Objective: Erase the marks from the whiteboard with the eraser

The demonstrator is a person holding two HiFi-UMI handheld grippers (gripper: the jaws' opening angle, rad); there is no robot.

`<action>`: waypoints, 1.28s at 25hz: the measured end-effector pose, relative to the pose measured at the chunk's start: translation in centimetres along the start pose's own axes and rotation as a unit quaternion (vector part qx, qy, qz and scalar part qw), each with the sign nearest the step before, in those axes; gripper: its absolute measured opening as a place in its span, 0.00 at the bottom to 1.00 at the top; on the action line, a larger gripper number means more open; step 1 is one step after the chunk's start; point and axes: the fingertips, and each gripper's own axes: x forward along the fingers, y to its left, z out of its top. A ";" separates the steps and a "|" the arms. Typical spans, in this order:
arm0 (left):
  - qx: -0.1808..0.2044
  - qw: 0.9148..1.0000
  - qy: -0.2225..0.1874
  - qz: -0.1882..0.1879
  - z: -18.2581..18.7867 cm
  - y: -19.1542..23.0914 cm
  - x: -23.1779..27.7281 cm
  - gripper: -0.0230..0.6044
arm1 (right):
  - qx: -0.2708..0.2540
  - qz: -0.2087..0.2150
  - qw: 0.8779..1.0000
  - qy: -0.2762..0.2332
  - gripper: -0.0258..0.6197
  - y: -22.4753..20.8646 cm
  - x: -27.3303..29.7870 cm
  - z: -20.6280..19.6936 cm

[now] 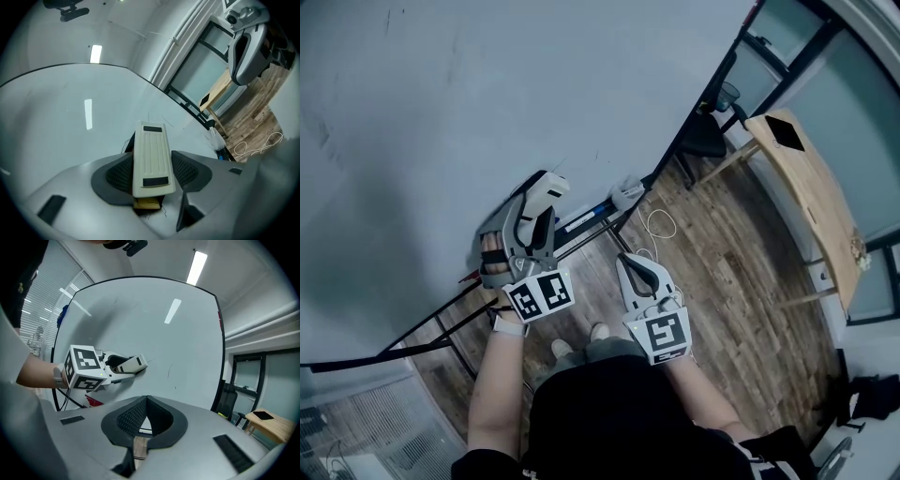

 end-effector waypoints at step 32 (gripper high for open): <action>-0.044 0.996 0.023 0.067 9.9 -1.3 8.2 0.46 | 0.015 -0.023 0.999 -0.040 0.08 -14.8 0.6 -0.7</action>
